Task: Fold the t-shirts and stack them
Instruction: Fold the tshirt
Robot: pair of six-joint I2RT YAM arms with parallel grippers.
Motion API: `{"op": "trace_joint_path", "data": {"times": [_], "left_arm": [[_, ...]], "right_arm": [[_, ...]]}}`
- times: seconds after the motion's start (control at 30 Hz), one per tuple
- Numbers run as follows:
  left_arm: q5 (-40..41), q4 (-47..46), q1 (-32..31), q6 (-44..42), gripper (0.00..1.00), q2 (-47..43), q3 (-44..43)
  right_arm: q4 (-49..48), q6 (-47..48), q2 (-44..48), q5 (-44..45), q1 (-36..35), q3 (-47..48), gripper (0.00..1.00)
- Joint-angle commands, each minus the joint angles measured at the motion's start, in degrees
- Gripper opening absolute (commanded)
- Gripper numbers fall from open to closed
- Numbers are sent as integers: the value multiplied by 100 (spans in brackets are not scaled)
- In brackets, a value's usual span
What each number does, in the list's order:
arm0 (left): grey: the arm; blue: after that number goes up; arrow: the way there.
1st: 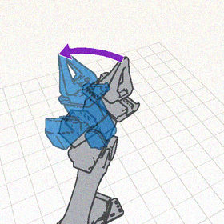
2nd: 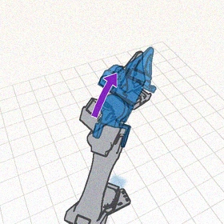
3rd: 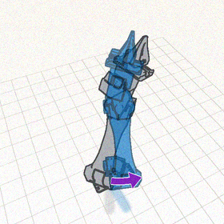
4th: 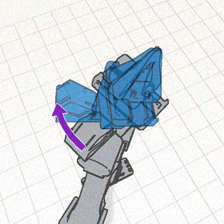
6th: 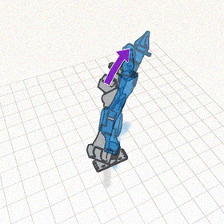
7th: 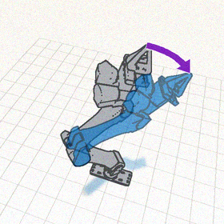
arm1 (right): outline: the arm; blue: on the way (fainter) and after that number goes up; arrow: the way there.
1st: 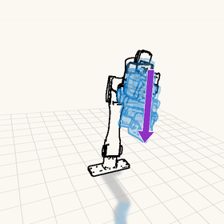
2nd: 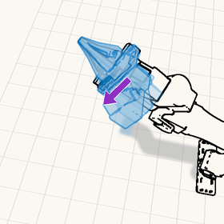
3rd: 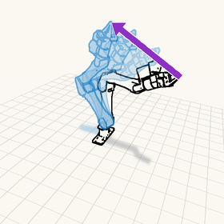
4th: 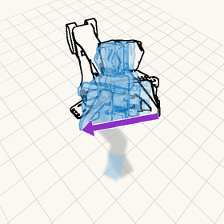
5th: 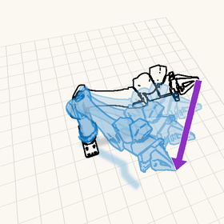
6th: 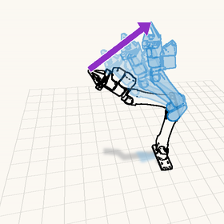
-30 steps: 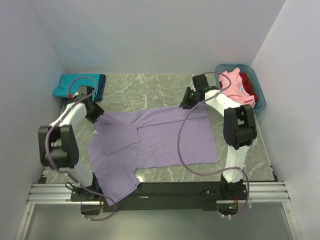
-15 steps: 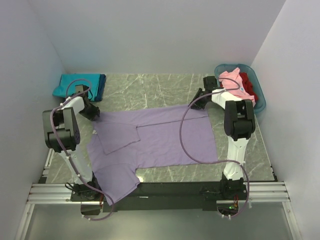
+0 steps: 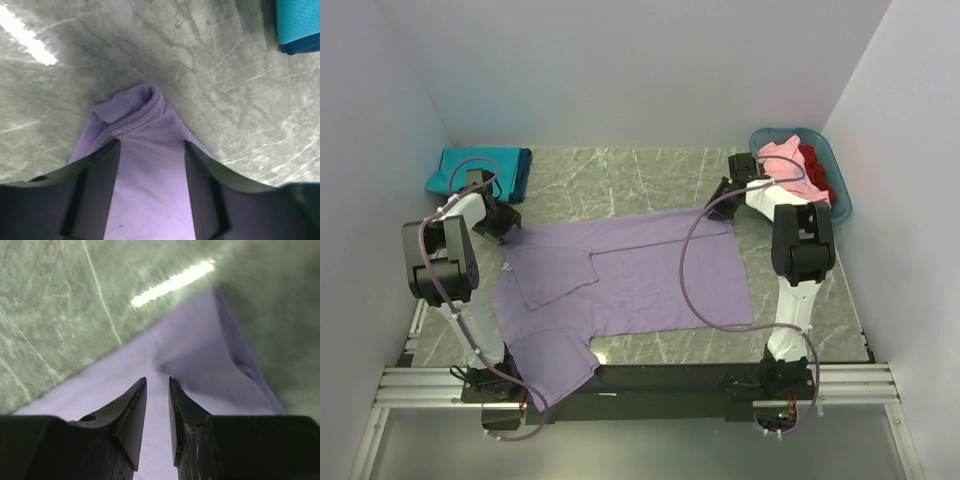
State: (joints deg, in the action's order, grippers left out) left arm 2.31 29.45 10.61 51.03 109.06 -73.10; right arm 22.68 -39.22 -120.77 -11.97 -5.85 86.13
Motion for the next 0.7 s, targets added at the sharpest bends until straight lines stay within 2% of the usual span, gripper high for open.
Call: {"op": "trace_joint_path", "data": {"times": [0.0, 0.13, 0.33, 0.57, 0.67], "left_arm": [[358, 219, -33, -268, 62, -375, -64], [560, 289, -77, -383, 69, -815, -46], [727, 245, -156, -585, 76, -1544, 304], [1237, 263, -709, -936, 86, -2274, 902], [1377, 210, -824, -1042, 88, -2546, 1130]], "right_arm": [[184, 371, 853, 695, 13, -219, 32], [378, 486, 1143, 1082, 83, -491, 32], [141, -75, 1486, 1179, 312, -1229, 31], [-219, -683, 1513, 1100, 497, -1608, 31], [-246, -850, 1460, 1135, 532, -1590, 31]]}}
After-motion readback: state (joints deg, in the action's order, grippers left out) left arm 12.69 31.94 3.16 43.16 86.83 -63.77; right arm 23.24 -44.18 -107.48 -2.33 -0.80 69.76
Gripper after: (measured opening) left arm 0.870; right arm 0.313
